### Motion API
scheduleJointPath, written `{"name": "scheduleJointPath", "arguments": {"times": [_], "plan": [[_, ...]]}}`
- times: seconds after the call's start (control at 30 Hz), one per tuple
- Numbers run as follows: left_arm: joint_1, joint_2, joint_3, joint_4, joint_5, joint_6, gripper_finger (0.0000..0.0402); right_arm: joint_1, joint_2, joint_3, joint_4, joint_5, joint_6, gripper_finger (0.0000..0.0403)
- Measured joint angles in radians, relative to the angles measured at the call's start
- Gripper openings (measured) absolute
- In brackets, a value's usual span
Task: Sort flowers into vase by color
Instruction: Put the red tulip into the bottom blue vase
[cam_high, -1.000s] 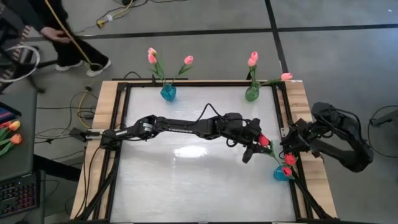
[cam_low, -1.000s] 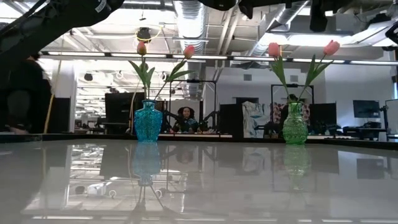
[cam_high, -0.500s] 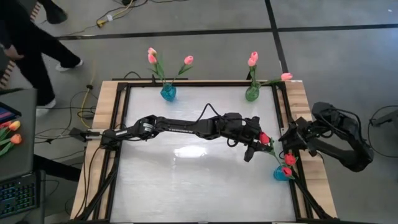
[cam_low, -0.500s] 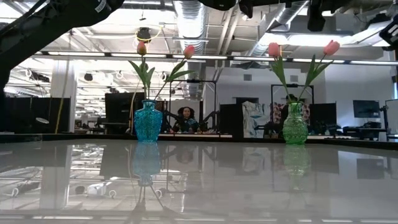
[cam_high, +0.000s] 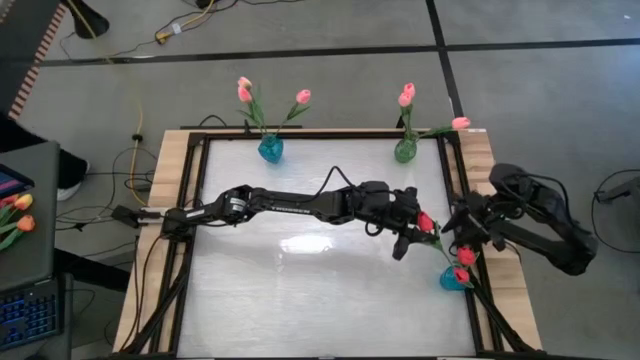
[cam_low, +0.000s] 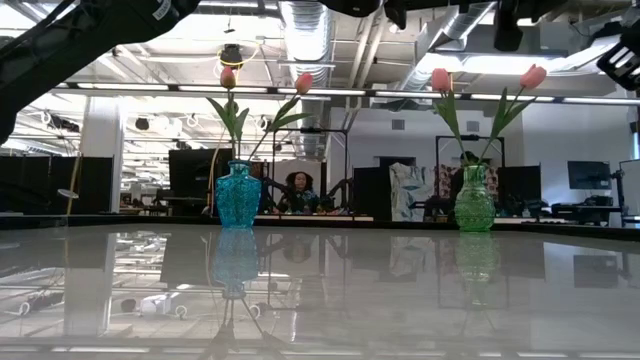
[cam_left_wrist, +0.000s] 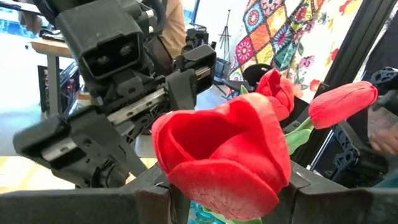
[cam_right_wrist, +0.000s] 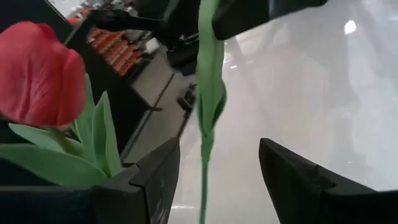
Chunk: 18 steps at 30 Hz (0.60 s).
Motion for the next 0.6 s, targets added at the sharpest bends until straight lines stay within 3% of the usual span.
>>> {"name": "scheduleJointPath", "arguments": {"times": [0.6], "plan": [[0.004, 0.002, 0.000, 0.000, -0.024, -0.001, 0.0128, 0.003, 0.169, -0.023, 0.135, -0.017, 0.004, 0.0247]]}}
